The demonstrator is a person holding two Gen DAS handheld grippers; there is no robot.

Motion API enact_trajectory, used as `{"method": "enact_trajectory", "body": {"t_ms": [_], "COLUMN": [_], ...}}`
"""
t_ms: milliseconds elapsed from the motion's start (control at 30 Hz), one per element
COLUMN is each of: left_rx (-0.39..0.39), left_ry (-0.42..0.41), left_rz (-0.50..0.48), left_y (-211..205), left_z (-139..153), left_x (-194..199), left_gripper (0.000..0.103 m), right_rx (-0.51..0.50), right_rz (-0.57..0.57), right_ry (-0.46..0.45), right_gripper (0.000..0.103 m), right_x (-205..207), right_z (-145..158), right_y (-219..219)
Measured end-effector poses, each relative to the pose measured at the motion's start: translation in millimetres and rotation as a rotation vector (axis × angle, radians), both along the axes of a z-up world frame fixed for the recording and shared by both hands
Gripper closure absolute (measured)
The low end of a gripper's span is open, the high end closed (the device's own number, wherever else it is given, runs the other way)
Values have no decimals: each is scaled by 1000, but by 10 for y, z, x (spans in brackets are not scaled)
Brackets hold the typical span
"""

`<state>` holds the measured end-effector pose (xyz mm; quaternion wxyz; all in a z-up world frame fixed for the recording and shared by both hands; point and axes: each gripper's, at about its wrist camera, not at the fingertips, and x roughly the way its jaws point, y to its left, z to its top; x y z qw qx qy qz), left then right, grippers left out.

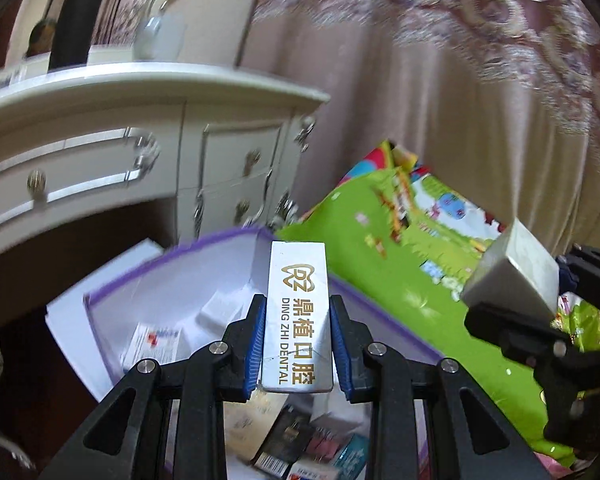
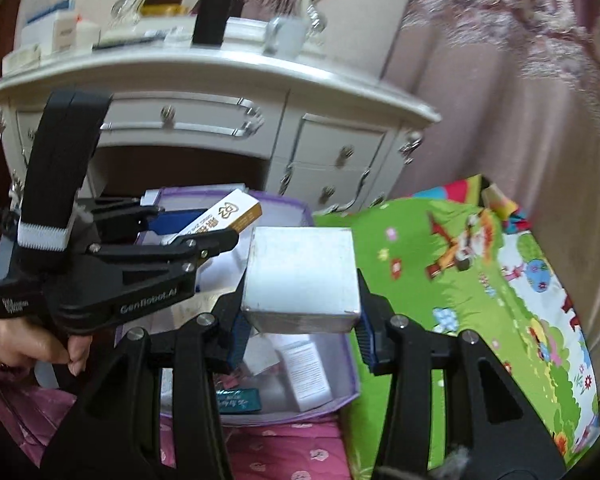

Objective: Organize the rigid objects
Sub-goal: 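Lift and carry the dental box and white cube over to the storage box, then open both tools to drop the dental box and cube into the storage box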

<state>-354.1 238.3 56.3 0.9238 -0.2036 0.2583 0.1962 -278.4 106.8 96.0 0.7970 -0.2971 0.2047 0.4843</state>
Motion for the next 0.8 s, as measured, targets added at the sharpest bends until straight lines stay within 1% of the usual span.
{"method": "enact_trajectory", "body": {"t_ms": [133, 300, 400, 500, 600, 667, 700, 733, 767, 800], "left_rx": [-59, -123, -121, -98, -98, -79, -67, -64, -65, -59], "left_ry": [47, 68, 82, 100, 97, 98, 104, 120, 135, 146], "left_rz": [12, 23, 24, 21, 47, 75, 80, 74, 71, 77], "left_y": [112, 202, 212, 203, 246, 262, 266, 275, 289, 301], "left_z": [-168, -269, -306, -298, -274, -229, -197, -165, -147, -136], "left_x": [3, 9, 39, 90, 105, 87, 85, 100, 109, 118], "left_gripper": [71, 71, 71, 71, 70, 69, 57, 31, 16, 0], "right_rx": [-63, -125, -153, -169, -176, -174, -169, -163, -152, -140], "right_rz": [24, 42, 45, 36, 34, 30, 29, 26, 20, 13], "right_ry": [33, 75, 116, 138, 144, 147, 151, 162, 171, 175], "right_gripper": [55, 55, 55, 55, 55, 54, 53, 46, 40, 26], "right_x": [-8, 35, 101, 143, 151, 162, 169, 182, 194, 202], "right_z": [-199, -389, -506, -596, -630, -619, -606, -585, -556, -532], "right_y": [130, 238, 308, 344, 363, 356, 349, 339, 322, 308]}}
